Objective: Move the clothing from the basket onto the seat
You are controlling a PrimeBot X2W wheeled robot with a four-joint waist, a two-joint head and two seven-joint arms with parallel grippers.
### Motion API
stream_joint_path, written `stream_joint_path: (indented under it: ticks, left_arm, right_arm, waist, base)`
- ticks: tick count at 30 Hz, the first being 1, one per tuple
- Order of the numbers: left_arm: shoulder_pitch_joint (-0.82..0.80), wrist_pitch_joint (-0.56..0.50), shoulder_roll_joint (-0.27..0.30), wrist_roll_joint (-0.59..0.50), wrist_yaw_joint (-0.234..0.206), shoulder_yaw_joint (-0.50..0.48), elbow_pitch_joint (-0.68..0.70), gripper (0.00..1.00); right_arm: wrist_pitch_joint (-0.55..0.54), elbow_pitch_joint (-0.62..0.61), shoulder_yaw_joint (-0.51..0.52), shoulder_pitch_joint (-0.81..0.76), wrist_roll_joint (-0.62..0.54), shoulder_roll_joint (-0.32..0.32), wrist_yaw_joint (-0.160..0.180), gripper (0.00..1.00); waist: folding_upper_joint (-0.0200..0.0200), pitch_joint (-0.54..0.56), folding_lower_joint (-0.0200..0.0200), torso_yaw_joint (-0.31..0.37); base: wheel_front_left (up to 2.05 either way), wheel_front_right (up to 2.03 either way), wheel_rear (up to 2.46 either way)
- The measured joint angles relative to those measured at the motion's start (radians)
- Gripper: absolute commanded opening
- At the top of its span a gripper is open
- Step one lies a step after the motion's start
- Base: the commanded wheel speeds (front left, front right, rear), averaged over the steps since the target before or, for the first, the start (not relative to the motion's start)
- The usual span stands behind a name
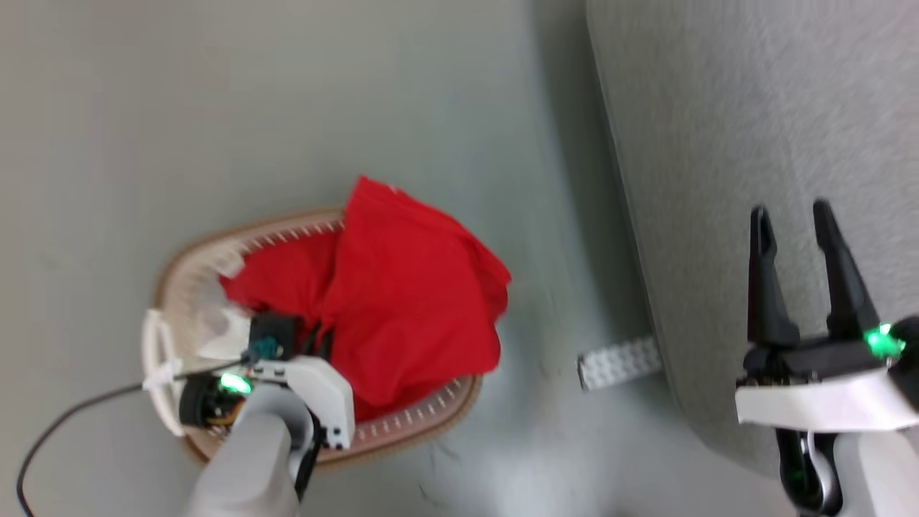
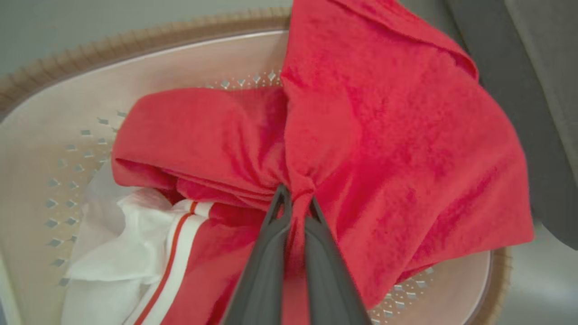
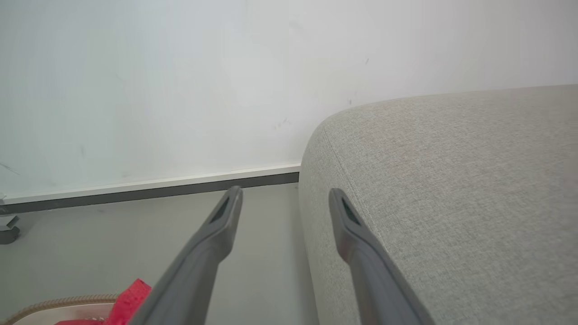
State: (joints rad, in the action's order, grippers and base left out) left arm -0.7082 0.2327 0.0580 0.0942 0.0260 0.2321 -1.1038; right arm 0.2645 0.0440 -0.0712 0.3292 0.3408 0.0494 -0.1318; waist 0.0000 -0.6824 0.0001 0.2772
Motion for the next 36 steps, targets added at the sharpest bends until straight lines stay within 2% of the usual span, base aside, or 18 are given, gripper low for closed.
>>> stream_joint_path:
  ticks: [9, 15, 21, 26, 31, 36]
  left_arm:
    - [0.149, 0.025, -0.008, 0.118, 0.044, 0.037, 0.138, 0.0]
    - [0.243, 0.012, -0.008, 0.178, 0.029, 0.069, 0.319, 0.0]
    - [0.311, -0.073, 0.007, 0.189, 0.0, 0.069, 0.546, 0.0]
    - [0.365, -0.164, 0.039, 0.21, -0.023, 0.061, 0.757, 0.0]
    - [0.399, -0.24, 0.057, 0.215, -0.052, 0.059, 0.961, 0.0]
    - [0.407, -0.29, 0.063, 0.215, -0.071, 0.063, 1.08, 0.0]
  right_arm:
    - [0.0, 0.035, 0.025, -0.139, -0.052, -0.001, 0.0, 1.0]
    - [0.0, 0.051, 0.03, -0.24, -0.069, 0.0, 0.0, 1.0]
    - [0.0, 0.051, 0.015, -0.292, -0.094, 0.0, 0.0, 1.0]
    - [0.0, 0.046, 0.01, -0.318, -0.104, 0.0, 0.0, 1.0]
    - [0.0, 0.038, 0.012, -0.332, -0.114, 0.0, 0.0, 1.0]
    - [0.0, 0.025, -0.012, -0.332, -0.122, 0.0, 0.0, 1.0]
  waist:
    - [0.0, 0.252, -0.0002, -0.058]
    - [0.0, 0.452, -0.0004, -0.1]
    - [0.0, 0.588, -0.0005, -0.126]
    - [0.0, 0.657, -0.0005, -0.132]
    - [0.0, 0.677, -0.0004, -0.13]
    - [0.0, 0.685, -0.0003, -0.13]
  base:
    - [0.0, 0.0, 0.0]
    - [0.0, 0.0, 0.0]
    - [0.0, 0.0, 0.0]
    - [0.0, 0.0, 0.0]
    - [0.0, 0.0, 0.0]
    - [0.0, 0.0, 0.0]
